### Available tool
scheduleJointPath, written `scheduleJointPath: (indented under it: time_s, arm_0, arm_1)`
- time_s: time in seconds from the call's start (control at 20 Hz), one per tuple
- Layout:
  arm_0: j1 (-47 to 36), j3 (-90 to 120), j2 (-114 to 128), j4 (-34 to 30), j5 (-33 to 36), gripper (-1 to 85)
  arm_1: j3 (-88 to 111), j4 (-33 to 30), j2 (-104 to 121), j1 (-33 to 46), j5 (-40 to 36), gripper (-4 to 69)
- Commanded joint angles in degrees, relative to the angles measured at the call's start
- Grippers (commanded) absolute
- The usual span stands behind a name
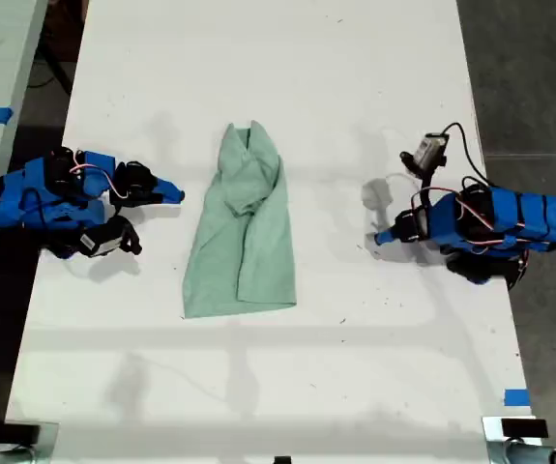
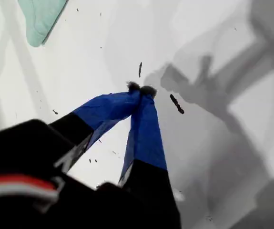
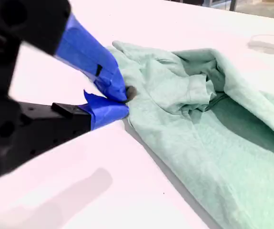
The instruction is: Fold t shirt
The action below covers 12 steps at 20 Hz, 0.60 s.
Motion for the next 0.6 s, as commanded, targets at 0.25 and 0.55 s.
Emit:
scheduleJointPath:
  time_s: [0.25,0.55]
  arm_0:
    - [-1.41,2.55,0.53,-0.26,-0.53,-0.3]
    - [-1.41,2.55,0.53,-0.62,1.49,-0.3]
  arm_1:
    - [3.52,0.09,0.79,0.53,0.53,-1.8]
    - [3.52,0.09,0.53,0.88,1.58,-1.6]
